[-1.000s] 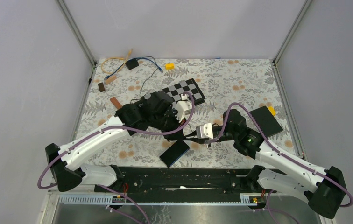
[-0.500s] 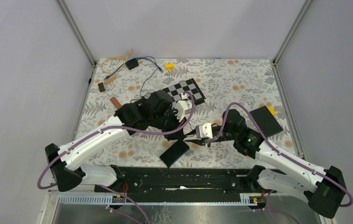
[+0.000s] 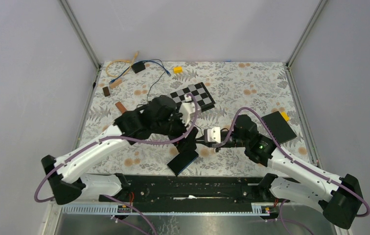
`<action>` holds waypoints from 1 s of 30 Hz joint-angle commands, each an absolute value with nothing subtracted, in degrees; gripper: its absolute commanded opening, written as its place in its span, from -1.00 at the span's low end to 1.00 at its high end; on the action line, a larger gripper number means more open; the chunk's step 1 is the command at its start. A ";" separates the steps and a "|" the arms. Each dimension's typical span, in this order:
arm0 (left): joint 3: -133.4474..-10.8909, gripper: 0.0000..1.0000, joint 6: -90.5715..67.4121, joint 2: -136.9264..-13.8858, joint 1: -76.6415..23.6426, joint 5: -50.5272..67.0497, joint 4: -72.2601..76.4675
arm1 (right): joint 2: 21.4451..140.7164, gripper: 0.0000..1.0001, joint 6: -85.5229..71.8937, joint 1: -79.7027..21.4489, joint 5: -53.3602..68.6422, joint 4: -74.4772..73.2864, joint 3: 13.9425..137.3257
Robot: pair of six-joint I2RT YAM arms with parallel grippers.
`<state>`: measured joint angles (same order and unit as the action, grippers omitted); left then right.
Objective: Insert the plug into the switch port
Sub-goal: Pick up the power from the center of the board.
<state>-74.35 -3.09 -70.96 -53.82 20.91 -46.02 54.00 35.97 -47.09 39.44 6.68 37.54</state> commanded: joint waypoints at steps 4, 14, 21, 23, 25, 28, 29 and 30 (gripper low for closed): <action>-65.92 0.97 -11.95 -58.02 -53.93 -3.08 -33.51 | 54.23 -1.00 21.23 -47.31 12.59 9.32 38.94; -48.24 0.70 -35.75 -57.20 -54.07 -9.78 -29.72 | 67.87 -1.00 -7.44 -43.60 -9.55 3.15 44.28; -39.32 0.58 -50.79 -58.10 -65.17 -16.36 -28.02 | 70.40 -1.00 -9.68 -43.45 -7.28 3.77 44.47; -38.80 0.58 -54.33 -59.49 -68.74 -17.26 -27.79 | 70.33 -1.00 -9.35 -43.43 -7.13 3.69 44.11; -38.77 0.58 -56.93 -61.96 -72.10 -17.82 -27.92 | 70.16 -1.00 -9.24 -43.42 -7.19 3.69 43.75; -38.67 0.57 -61.80 -65.94 -75.62 -18.24 -29.27 | 70.05 -1.00 -9.36 -43.47 -6.85 3.69 43.20; -38.34 0.57 -64.12 -66.69 -76.39 -18.74 -30.14 | 69.98 -1.00 -9.40 -43.42 -6.59 3.69 43.04; -37.95 0.56 -66.42 -67.00 -77.13 -19.34 -31.07 | 69.84 -1.00 -9.40 -43.42 -6.17 3.74 42.81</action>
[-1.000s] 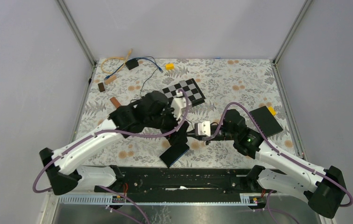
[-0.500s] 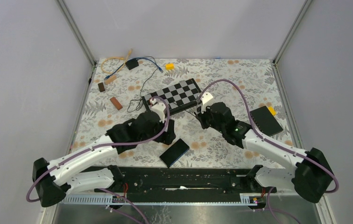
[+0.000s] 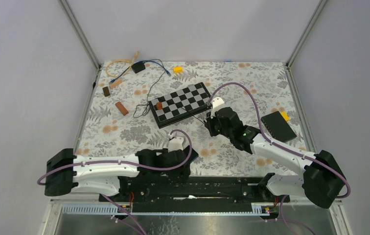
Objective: Insert the plug into the switch port
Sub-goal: Pick up the power from the center of the board, then adjust the switch port at the center of the board.
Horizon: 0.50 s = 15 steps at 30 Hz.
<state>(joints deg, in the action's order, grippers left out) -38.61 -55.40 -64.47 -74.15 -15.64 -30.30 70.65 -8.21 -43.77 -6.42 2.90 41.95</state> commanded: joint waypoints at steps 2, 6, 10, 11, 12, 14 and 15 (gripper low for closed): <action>-36.39 0.53 -70.03 -66.61 -77.76 -20.29 -32.16 | 69.45 -1.00 -9.57 -43.43 -5.91 3.82 42.36; -35.65 0.52 -70.68 -67.26 -77.76 -21.17 -32.03 | 69.48 -1.00 -9.26 -43.42 -5.70 3.96 42.24; -36.13 0.52 -66.68 -71.95 -77.62 -18.74 -28.73 | 69.52 -1.00 -8.63 -43.46 -5.80 3.87 42.77; -36.41 0.52 -66.18 -73.02 -77.61 -18.48 -28.76 | 69.52 -1.00 -8.62 -43.45 -5.80 3.87 42.93; -36.61 0.51 -65.88 -73.99 -77.56 -18.49 -28.92 | 69.51 -1.00 -8.61 -43.42 -5.89 3.87 43.02; -36.78 0.48 -65.83 -74.89 -77.14 -18.86 -29.71 | 69.34 -1.00 -8.75 -43.42 -5.69 3.91 42.98; -36.75 0.46 -66.02 -74.92 -76.71 -19.40 -30.36 | 69.27 -1.00 -8.75 -43.42 -5.51 3.89 42.91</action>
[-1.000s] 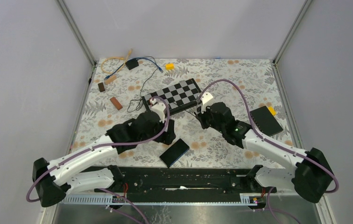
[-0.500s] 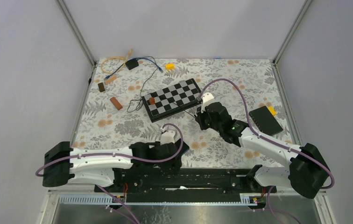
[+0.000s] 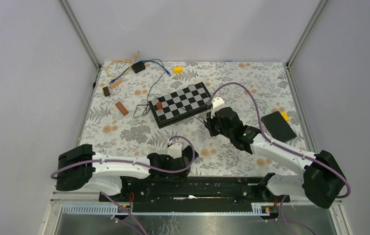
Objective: Insert the plug into the switch port
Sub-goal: Adjust the switch port at the center of the board.
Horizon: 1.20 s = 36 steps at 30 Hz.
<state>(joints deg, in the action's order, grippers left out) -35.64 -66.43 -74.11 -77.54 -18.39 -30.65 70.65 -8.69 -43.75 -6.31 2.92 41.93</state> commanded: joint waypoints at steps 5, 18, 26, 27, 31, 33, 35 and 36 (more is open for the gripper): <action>-36.78 0.34 -64.96 -73.04 -72.66 -21.13 -32.47 | 68.72 -1.00 -8.39 -43.48 -5.00 4.04 42.79; -36.87 0.28 -55.15 -73.89 -60.30 -21.92 -35.23 | 69.39 -1.00 -7.24 -43.42 -5.82 4.37 42.65; -36.79 0.28 -48.24 -71.43 -48.90 -21.69 -33.30 | 70.40 -1.00 -4.21 -43.42 -1.59 4.92 42.77; -36.80 0.28 -47.47 -71.45 -47.61 -21.56 -32.82 | 70.40 -1.00 -3.31 -43.43 -0.46 4.99 42.53; -36.25 0.28 -44.40 -72.41 -40.98 -19.55 -29.06 | 70.12 -1.00 -1.15 -43.44 3.88 5.71 41.20; -36.13 0.29 -42.87 -73.37 -38.42 -18.39 -26.70 | 69.73 -1.00 -0.89 -43.42 5.01 6.68 40.09; -36.61 0.29 -41.34 -74.68 -36.40 -16.94 -24.13 | 69.08 -1.00 -1.11 -43.43 5.71 7.93 38.75; -37.14 0.29 -40.63 -75.58 -35.64 -16.21 -23.02 | 68.72 -1.00 -1.33 -43.45 5.92 8.24 38.15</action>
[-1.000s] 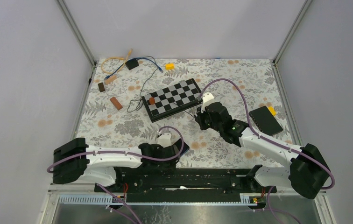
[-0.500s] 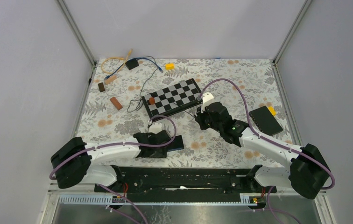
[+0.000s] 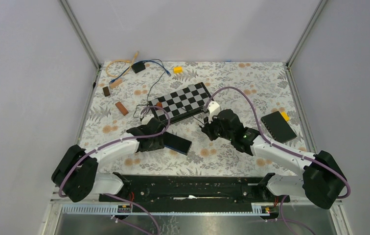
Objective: Insert the plug into the switch port
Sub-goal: Adjust the switch port at the center of the board.
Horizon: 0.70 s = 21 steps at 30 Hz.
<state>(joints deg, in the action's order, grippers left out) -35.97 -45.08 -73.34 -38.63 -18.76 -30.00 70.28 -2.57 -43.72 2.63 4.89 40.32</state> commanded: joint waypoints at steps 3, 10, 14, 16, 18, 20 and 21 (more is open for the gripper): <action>-39.58 0.32 -38.15 -78.51 -34.46 -14.89 -19.76 | 68.07 -1.00 -1.48 -43.42 7.00 8.38 36.39; -46.41 0.35 -32.93 -83.20 -30.16 -13.13 -18.92 | 65.75 -1.00 -2.95 -43.46 8.42 5.14 33.98; -49.20 0.36 -30.30 -82.40 -27.38 -12.76 -20.88 | 63.52 -1.00 -3.43 -43.89 7.51 5.39 31.50; -50.74 0.37 -29.49 -81.52 -26.51 -13.01 -21.76 | 63.28 -1.00 -3.85 -45.34 4.52 6.01 30.42; -52.32 0.40 -28.89 -80.69 -25.77 -13.03 -22.34 | 63.60 -1.00 -4.38 -47.41 0.77 6.94 29.55; -53.62 0.42 -28.30 -80.01 -24.92 -12.32 -22.19 | 64.32 -1.00 -4.29 -51.22 -8.01 8.78 28.51; -53.89 0.42 -28.04 -79.64 -24.69 -11.44 -21.61 | 65.05 -1.00 -4.10 -53.50 -12.22 9.34 28.27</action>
<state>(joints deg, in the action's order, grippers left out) -50.13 -30.81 -82.98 -25.87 -13.43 -23.00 64.18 -3.55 -47.24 1.89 5.93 29.58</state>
